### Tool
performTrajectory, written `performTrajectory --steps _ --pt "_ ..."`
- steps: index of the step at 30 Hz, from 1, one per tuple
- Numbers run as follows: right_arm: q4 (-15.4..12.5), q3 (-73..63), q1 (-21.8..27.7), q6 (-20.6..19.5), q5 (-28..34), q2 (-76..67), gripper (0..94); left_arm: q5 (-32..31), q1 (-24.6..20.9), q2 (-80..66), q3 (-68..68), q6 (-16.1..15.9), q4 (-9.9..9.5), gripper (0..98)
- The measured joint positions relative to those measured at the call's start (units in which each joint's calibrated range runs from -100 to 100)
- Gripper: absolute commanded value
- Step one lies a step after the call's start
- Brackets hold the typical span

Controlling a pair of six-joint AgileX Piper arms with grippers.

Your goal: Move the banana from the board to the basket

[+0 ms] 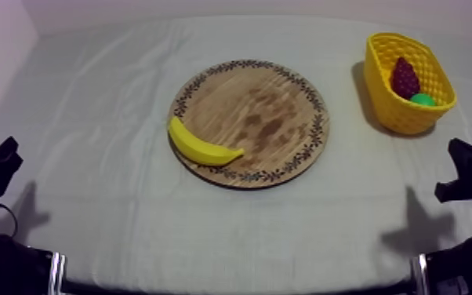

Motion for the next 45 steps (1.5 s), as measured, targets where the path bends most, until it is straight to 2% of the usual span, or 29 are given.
performTrajectory --steps 8,17,20,24,29,34,37,41,45 --pt "0.05 0.14 0.92 -0.5 0.18 0.0 0.6 0.0 0.0 0.0 0.0 0.0 0.0 0.1" --pt "-0.16 -2.94 1.02 -7.38 1.32 0.29 0.4 0.0 0.0 0.0 0.0 0.0 0.0 0.1" --pt "-0.59 -7.14 -0.21 -8.31 2.3 2.56 0.5 0.0 0.0 0.0 0.0 0.0 0.0 0.1" --pt "-1.77 -15.1 -2.85 -7.07 4.41 7.59 0.5 0.0 0.0 0.0 0.0 0.0 0.0 0.1" --pt "-1.08 -27.66 -7.57 -2.1 8.69 15.99 0.4 0.0 0.0 0.0 0.0 0.0 0.0 0.1" --pt "-0.97 -42.06 -12.24 0.21 15.0 25.8 0.4 0.0 0.0 0.0 0.0 0.0 0.0 0.1" --pt "-2.14 -50.88 -15.04 1.4 19.86 31.84 0.4 0.0 0.0 0.0 0.0 0.0 0.0 0.1" --pt "-2.56 -63.26 -19.15 0.99 24.35 39.98 0.6 0.0 0.0 0.0 0.0 0.0 0.0 0.1" --pt "-1.45 -73.77 -22.23 -0.43 25.2 48.55 0.6 0.0 0.0 0.0 0.0 0.0 0.0 0.1"
